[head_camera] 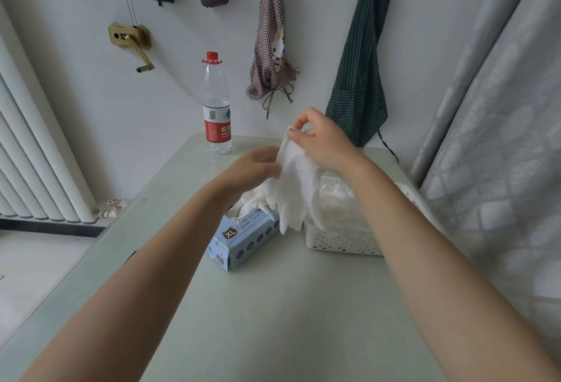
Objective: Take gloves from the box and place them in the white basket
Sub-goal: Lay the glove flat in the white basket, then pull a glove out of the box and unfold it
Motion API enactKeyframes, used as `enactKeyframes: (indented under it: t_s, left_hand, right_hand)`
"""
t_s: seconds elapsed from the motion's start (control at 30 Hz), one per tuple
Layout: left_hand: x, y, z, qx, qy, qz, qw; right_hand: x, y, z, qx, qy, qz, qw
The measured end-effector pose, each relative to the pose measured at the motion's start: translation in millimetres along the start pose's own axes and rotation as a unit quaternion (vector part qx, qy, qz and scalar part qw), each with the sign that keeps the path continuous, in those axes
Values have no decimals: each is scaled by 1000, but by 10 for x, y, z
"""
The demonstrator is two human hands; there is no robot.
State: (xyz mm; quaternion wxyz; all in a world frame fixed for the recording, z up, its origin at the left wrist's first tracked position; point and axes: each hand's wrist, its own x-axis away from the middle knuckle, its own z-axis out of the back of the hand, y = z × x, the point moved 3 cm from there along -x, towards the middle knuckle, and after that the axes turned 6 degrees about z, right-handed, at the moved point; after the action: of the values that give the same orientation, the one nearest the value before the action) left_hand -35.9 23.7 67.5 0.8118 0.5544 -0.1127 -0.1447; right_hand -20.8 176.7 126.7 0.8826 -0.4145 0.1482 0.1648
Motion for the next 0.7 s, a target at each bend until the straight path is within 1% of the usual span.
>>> enactKeyframes:
  t_s: [0.07,0.17,0.23,0.3,0.4,0.47,0.5,0.57,0.67,0.7]
  left_hand:
    - [-54,-13,-40,-32,-1,26,999]
    - [-176,-100,-44,-65,31,80,994]
    - [-271,-133,-44,-41,59,99,992]
    - [-442,-94,-98,-29,87,99,991]
    - [-732,89,-322,-72,133,74,986]
    - [-911,177,-524,-159,156,49,974]
    - [-984,196,-645,-207,154,34,966]
    - [-1093,194,-919,-283,137,-14,949]
    - [-1108,107,-1293,-314,84,-86,942]
    - [-1126,66,-1489,-330,50,-95,938]
  right_hand:
    - [-7,14,22,-25,14,-8,1000]
    - [-8,152,177,-31,71,-32,996]
    - [11,344,305,-33,113,-61,991]
    - [55,641,448,-38,145,-100,984]
    - [178,1150,613,-12,154,-168,974]
    - [294,1473,702,34,151,-203,967]
    - [367,1630,745,51,156,-221,961]
    - [506,1929,823,70,176,-240,952]
    - [643,2107,863,108,169,-235,951]
    - [700,2207,884,114,169,-234,951]
